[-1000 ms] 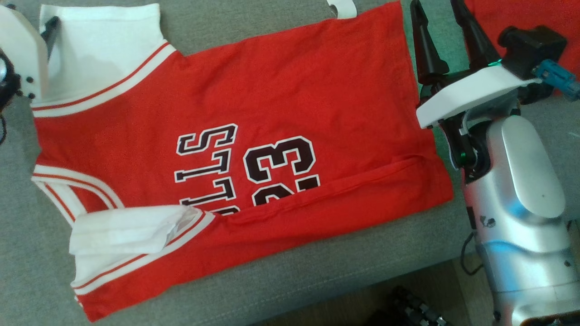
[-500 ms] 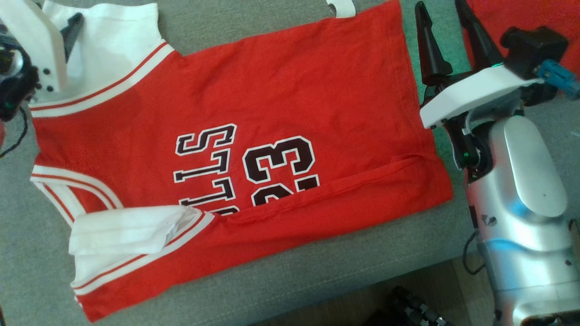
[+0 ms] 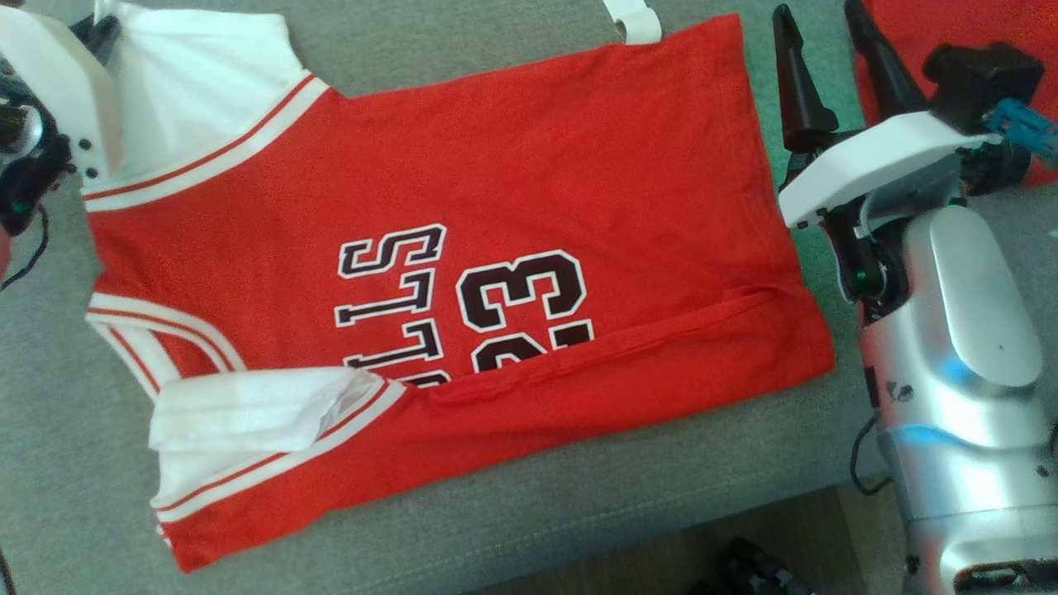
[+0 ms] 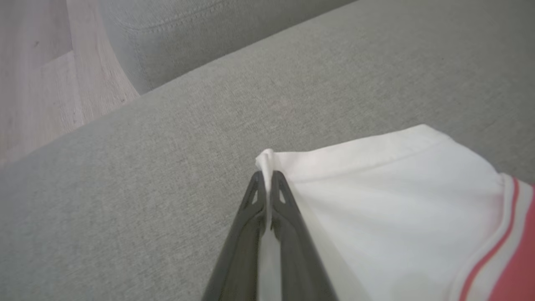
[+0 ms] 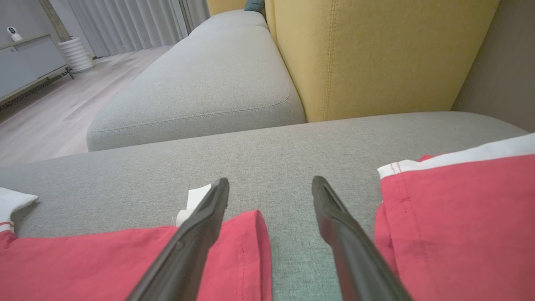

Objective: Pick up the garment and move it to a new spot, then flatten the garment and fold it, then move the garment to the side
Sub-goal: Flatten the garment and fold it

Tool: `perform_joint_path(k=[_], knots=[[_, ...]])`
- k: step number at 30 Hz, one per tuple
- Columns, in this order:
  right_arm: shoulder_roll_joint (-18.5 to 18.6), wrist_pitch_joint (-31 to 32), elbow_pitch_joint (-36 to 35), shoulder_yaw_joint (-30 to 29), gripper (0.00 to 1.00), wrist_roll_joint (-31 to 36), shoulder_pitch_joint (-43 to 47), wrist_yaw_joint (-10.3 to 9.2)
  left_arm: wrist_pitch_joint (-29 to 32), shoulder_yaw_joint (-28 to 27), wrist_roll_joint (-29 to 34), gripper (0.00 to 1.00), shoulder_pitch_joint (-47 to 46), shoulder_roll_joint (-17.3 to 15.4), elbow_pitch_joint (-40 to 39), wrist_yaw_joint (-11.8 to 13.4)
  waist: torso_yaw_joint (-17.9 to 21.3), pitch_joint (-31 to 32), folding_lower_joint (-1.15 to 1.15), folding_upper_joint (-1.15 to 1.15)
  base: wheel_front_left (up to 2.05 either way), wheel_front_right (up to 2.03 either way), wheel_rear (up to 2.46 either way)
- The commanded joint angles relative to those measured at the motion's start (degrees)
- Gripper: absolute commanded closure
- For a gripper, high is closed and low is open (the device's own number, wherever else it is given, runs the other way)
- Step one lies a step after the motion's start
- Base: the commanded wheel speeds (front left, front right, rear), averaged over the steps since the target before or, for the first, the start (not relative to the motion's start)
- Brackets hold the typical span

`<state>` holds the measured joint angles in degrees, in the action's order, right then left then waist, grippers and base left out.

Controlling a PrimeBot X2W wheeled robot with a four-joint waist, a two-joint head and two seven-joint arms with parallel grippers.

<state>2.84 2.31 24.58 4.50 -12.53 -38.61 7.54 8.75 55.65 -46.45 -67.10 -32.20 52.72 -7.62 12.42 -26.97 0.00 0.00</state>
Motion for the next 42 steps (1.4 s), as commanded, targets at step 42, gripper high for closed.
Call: perform_joint_path(k=[42], knots=[[18.2, 15.4, 16.0, 18.8, 0.0, -20.3, -10.6, -0.05, -12.1, 2.9, -1.7, 1.0, 2.1, -0.8, -14.1, 2.2, -12.5, 5.6, 0.0, 0.0, 0.0, 0.0, 0.0]])
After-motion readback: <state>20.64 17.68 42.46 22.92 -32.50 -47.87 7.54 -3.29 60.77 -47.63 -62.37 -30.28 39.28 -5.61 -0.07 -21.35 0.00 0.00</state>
